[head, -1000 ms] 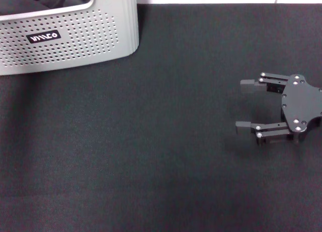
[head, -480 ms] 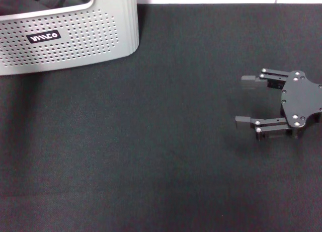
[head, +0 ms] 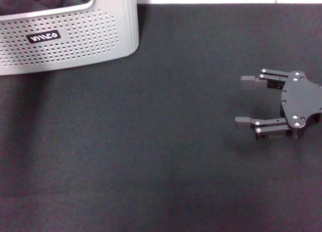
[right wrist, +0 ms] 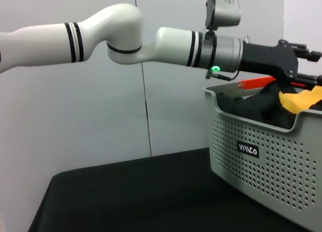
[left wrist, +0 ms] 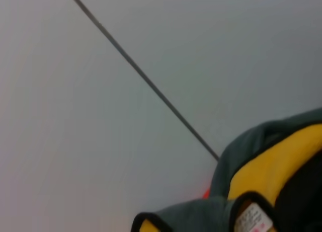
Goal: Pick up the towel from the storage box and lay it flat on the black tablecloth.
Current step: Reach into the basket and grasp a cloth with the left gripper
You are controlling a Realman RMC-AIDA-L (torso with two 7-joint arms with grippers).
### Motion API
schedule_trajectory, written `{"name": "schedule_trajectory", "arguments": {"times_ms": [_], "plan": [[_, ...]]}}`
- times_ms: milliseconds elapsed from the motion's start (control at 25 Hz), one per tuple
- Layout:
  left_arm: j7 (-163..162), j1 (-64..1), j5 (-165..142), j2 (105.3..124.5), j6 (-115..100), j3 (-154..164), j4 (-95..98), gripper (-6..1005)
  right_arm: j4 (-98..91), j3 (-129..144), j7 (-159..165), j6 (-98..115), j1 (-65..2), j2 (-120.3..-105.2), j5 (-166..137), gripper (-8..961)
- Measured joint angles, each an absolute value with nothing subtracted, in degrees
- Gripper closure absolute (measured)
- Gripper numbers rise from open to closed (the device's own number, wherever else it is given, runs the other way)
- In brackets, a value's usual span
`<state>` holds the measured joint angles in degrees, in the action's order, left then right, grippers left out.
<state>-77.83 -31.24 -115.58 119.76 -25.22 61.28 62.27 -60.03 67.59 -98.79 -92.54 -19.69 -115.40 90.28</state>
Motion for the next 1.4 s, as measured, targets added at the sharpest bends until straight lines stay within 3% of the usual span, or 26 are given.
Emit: {"name": "schedule_trajectory", "arguments": {"times_ms": [680, 1120, 1400], "plan": [[-75.27, -32.46, -115.59, 119.88, -14.39, 63.02, 57.35, 326, -60.03, 67.58, -98.79, -92.91, -19.78, -115.4, 90.8, 104], [-71.77, -34.33, -115.58, 119.9, -8.72, 66.56, 53.32, 773, -60.03, 67.55, -98.79, -92.91, -19.59, -115.39, 90.97, 107], [-72.11, -34.4, -115.11, 119.96, -7.81, 67.52, 53.47, 938, -60.03, 67.5, -98.79, -92.9, -19.66, -115.35, 90.97, 108]]}}
